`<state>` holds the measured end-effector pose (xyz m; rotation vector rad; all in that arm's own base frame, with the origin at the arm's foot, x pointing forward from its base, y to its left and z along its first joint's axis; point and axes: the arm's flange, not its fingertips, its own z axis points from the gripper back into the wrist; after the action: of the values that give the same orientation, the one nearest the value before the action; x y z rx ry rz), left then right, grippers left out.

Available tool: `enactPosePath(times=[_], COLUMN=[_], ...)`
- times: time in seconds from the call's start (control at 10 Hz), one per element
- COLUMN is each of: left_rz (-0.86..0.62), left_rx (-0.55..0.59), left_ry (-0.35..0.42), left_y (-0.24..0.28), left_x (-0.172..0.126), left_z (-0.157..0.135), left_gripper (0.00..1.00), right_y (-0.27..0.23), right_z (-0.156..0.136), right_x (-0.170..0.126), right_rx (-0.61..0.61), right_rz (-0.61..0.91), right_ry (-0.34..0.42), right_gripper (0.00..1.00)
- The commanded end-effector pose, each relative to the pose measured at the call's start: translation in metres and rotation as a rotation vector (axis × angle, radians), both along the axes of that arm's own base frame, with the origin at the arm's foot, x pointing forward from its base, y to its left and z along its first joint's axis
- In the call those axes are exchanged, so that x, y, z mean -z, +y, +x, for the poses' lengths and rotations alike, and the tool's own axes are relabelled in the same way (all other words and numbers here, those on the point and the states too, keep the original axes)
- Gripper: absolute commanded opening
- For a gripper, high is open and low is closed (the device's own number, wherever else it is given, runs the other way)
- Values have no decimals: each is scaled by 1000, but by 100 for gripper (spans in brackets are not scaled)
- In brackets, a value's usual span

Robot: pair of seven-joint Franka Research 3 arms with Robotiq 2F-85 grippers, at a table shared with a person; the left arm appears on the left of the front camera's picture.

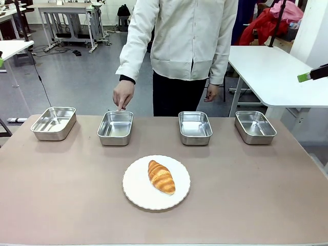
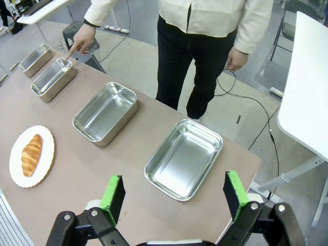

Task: Place the bread in the container.
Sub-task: Place the Butter Roll into the Airtight Container indicated by the human.

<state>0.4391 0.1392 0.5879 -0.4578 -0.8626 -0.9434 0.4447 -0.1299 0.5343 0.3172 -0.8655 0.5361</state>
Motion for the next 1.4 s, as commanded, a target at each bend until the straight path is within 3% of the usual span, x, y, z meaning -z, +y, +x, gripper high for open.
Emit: enactPosePath(times=[0.0,0.2,0.4,0.6,0.9,1.0,1.3], left_rz=[-2,-4,58,195,313,343,301], left_rx=[3,9,-19,-121,-204,-351,-621], left_ry=[-5,17,47,26,242,372,486], left_y=[-1,-22,-86,-165,-275,-313,-391], left_x=[-2,-4,-13,-15,6,14,29], left_z=[0,-3,-5,-10,-38,-51,-77], left_gripper=[100,100,100,100,100,100,100], right_y=[0,0,0,0,0,0,0], right_z=[1,1,1,1,1,1,1], right_x=[0,0,0,0,0,0,0], right_rx=[-3,-3,-3,-3,-3,-3,-3], right_rz=[15,15,15,15,15,15,15], right_ry=[-11,-11,-11,-11,-11,-11,-11], right_gripper=[100,100,100,100,100,100,100])
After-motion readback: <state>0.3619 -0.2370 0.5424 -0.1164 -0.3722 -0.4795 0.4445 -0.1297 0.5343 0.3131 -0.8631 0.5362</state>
